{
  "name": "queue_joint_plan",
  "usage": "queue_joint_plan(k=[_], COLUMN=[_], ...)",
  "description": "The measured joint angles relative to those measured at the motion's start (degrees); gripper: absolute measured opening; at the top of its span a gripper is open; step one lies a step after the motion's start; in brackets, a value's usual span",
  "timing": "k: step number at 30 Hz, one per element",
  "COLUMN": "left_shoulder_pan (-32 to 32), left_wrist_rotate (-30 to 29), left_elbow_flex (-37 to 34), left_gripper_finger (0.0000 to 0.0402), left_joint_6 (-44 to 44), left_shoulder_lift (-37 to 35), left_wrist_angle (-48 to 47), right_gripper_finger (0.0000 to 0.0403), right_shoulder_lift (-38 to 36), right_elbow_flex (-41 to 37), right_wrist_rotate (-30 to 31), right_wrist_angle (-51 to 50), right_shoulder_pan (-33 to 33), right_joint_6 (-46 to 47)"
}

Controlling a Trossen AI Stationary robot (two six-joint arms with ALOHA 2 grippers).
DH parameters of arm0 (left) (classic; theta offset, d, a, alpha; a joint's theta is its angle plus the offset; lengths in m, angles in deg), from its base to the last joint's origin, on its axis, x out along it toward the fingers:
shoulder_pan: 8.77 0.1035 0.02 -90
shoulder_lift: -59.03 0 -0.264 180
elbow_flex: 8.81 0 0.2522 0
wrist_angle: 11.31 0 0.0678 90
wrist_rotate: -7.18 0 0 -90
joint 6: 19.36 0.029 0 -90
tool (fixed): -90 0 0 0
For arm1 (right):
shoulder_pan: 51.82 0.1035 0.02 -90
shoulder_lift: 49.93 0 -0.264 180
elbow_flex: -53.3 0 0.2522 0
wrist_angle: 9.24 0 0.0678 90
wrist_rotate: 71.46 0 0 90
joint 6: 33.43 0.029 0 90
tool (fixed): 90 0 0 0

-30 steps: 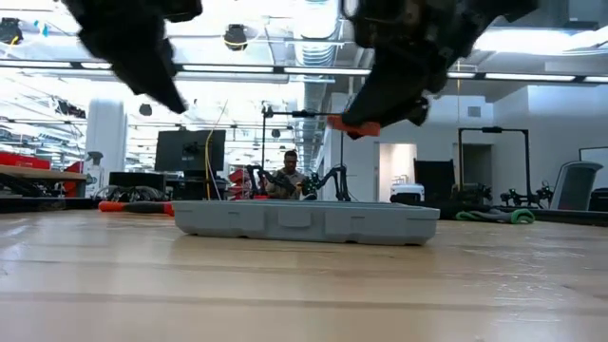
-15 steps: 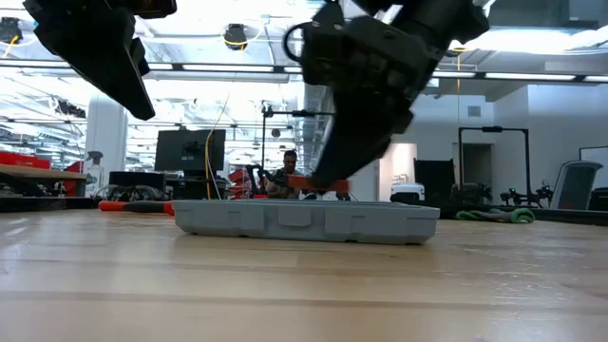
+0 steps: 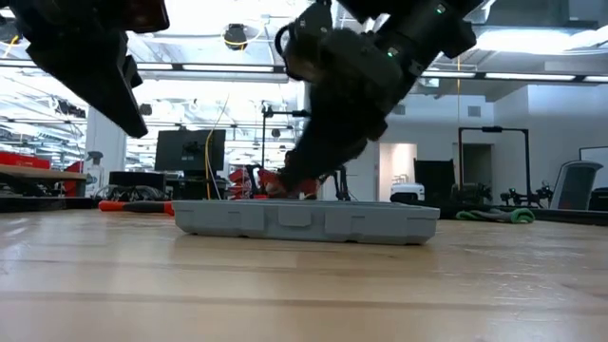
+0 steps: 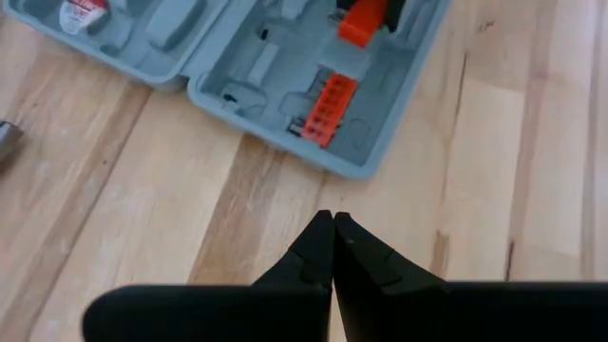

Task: Prefit tool cases
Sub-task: Put the orange screwdriver bits into the gray prefit tool case

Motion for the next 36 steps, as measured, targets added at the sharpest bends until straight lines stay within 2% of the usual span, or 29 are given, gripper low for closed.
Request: queue_joint_plan(k=[8,23,29,31,36], left_shoulder_pan=[-0.35,-0.35,1.81,3.84,8.72], left_wrist_rotate=[0.21,-0.63,-1.35,0.14,8.36], left_elbow_flex=[-0.12,-0.12,-0.12,-0.12,-0.12], left_gripper_finger=[0.0,0.0,0.0,0.0,0.0], left_joint_6=[-0.13,1.07,8.25,10.57,15.11], left_shoulder_lift=[0.0,0.0,2.63,5.73,15.45], left_wrist_angle=[-0.08,0.04,11.44,16.71,31.54], right_gripper_finger=[0.0098,0.0098,0.0098,0.0098,0.0098], right_shoulder_lift=[0.02,-0.11,-0.18,-0.18,-0.21], right_elbow_flex=[-6.2,-6.59,-6.57,-6.57,-6.53], right_wrist_rotate=[0.78,1.73,2.02,2.0,1.98], right_wrist_angle=[7.94,6.35,5.72,5.56,4.73], right_shoulder_pan=[-0.04,3.46,4.58,4.72,4.72], right_joint_6=[6.01,7.73,8.48,8.54,8.54])
